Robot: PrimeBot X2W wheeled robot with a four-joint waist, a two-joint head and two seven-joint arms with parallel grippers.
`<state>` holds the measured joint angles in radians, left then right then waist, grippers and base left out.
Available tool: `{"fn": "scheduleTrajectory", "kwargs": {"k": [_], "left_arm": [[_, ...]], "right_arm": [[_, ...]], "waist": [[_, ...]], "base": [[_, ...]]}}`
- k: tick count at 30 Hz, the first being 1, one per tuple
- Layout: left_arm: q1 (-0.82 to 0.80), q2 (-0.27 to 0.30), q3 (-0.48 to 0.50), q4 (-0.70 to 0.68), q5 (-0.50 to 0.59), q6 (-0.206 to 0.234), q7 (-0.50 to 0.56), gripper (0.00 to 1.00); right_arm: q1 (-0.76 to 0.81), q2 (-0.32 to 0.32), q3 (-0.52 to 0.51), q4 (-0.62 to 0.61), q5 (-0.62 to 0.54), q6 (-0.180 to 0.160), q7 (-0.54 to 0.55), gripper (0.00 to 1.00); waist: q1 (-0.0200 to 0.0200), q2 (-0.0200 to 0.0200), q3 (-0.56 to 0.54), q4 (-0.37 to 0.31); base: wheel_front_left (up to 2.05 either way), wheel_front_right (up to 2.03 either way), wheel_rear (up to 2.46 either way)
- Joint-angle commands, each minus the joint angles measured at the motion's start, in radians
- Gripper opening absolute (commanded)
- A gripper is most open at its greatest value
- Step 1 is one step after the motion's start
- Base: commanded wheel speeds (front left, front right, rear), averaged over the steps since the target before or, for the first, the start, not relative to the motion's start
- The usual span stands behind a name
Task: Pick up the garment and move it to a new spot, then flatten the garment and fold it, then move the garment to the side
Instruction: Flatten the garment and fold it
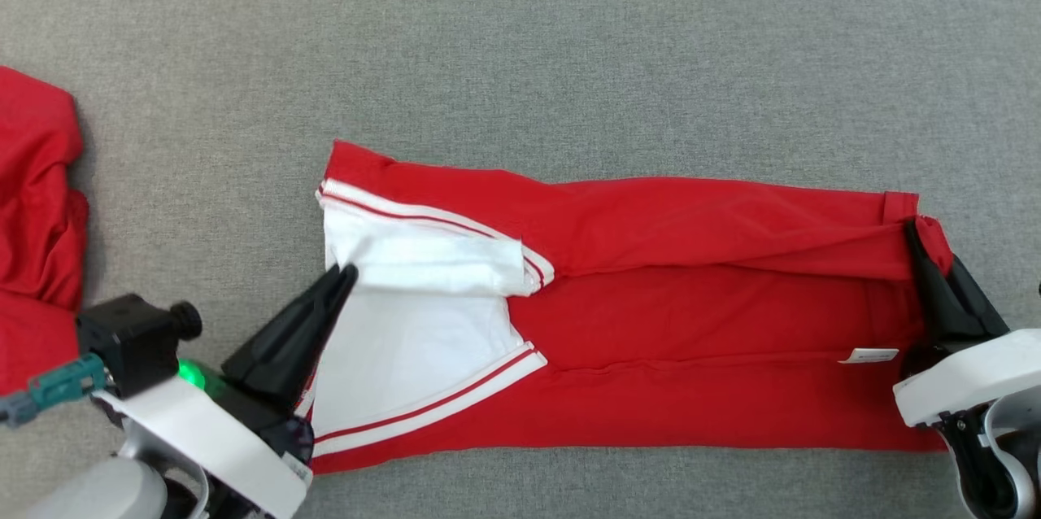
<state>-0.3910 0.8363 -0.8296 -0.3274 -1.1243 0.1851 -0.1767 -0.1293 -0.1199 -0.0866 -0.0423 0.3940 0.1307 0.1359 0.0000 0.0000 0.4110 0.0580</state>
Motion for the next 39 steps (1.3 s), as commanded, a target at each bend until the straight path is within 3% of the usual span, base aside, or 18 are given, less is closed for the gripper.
{"fn": "scheduleTrajectory", "kwargs": {"k": [1, 4, 5, 6, 7, 8, 9, 10, 11, 12, 13, 21, 31, 34, 39], "left_arm": [[0.017, 0.001, -0.001, -0.004, -0.012, 0.006, -0.007, 0.00], [0.060, -0.009, -0.005, 0.008, -0.042, 0.013, -0.012, 0.00], [0.080, -0.015, -0.010, 0.026, -0.058, 0.019, -0.013, 0.00], [0.090, -0.021, -0.014, 0.034, -0.071, 0.017, -0.010, 0.00], [0.100, -0.019, -0.024, 0.043, -0.078, 0.015, 0.002, 0.00], [0.107, -0.021, -0.026, 0.052, -0.089, 0.016, 0.004, 0.00], [0.107, -0.021, -0.026, 0.052, -0.089, 0.016, 0.004, 0.00], [0.113, -0.025, -0.030, 0.058, -0.096, 0.016, 0.008, 0.10], [0.120, -0.029, -0.034, 0.065, -0.100, 0.015, 0.010, 0.35], [0.125, -0.030, -0.032, 0.071, -0.101, 0.023, 0.006, 0.95], [0.128, -0.032, -0.030, 0.076, -0.096, 0.027, -0.002, 1.00], [0.101, -0.064, 0.099, 0.062, 0.011, 0.086, -0.081, 1.00], [0.057, -0.236, 0.351, 0.090, 0.310, 0.208, -0.085, 1.00], [0.065, -0.283, 0.385, 0.136, 0.385, 0.212, -0.086, 1.00], [0.119, -0.349, 0.448, 0.203, 0.483, 0.174, -0.086, 1.00]], "right_arm": [[0.009, 0.001, -0.005, 0.010, -0.004, 0.000, -0.014, 0.00], [0.018, 0.014, -0.010, 0.041, 0.001, 0.000, -0.029, 0.00], [0.027, 0.022, -0.008, 0.063, 0.013, 0.000, -0.035, 0.11], [0.031, 0.024, -0.010, 0.073, 0.012, 0.000, -0.042, 0.34], [0.036, 0.029, -0.010, 0.084, 0.016, 0.000, -0.043, 0.49], [0.038, 0.034, -0.012, 0.095, 0.021, 0.000, -0.045, 0.89], [0.038, 0.034, -0.012, 0.095, 0.021, 0.000, -0.045, 0.89], [0.039, 0.036, -0.012, 0.104, 0.016, 0.000, -0.052, 1.00], [0.038, 0.037, -0.016, 0.109, 0.020, 0.000, -0.060, 1.00], [0.039, 0.040, -0.020, 0.113, 0.027, 0.000, -0.070, 1.00], [0.040, 0.044, -0.026, 0.115, 0.034, 0.000, -0.082, 1.00], [0.031, 0.063, -0.089, 0.029, 0.025, 0.000, -0.220, 1.00], [-0.018, 0.067, -0.055, -0.058, -0.155, 0.000, -0.261, 1.00], [-0.019, 0.067, -0.030, -0.036, -0.162, 0.000, -0.264, 1.00], [-0.007, 0.066, 0.008, 0.015, -0.165, 0.000, -0.284, 1.00]], "waist": [[0.0000, 0.0000, 0.000, -0.002], [0.0000, 0.0000, -0.003, -0.003], [0.0000, 0.0000, -0.008, -0.007], [0.0000, 0.0000, -0.008, -0.008], [0.0000, 0.0000, -0.009, -0.010], [0.0000, 0.0000, -0.010, -0.012], [0.0000, 0.0000, -0.010, -0.012], [0.0000, 0.0000, -0.013, -0.015], [0.0000, 0.0000, -0.014, -0.017], [0.0000, 0.0000, -0.016, -0.019], [0.0000, 0.0000, -0.018, -0.020], [0.0000, 0.0000, -0.047, -0.021], [0.0000, 0.0000, -0.090, -0.033], [0.0000, 0.0000, -0.103, -0.038], [0.0000, 0.0000, -0.127, -0.052]], "base": [[0.00, 0.00, 0.00], [0.00, 0.00, 0.00], [0.00, 0.00, 0.00], [0.00, 0.00, 0.00], [0.00, 0.00, 0.00], [0.00, 0.00, 0.00], [0.00, 0.00, 0.00], [0.00, 0.00, 0.00], [0.00, 0.00, 0.00], [0.00, 0.00, 0.00], [0.00, 0.00, 0.00], [0.00, 0.00, 0.00], [0.00, 0.00, 0.00], [0.00, 0.00, 0.00], [0.00, 0.00, 0.00]]}}
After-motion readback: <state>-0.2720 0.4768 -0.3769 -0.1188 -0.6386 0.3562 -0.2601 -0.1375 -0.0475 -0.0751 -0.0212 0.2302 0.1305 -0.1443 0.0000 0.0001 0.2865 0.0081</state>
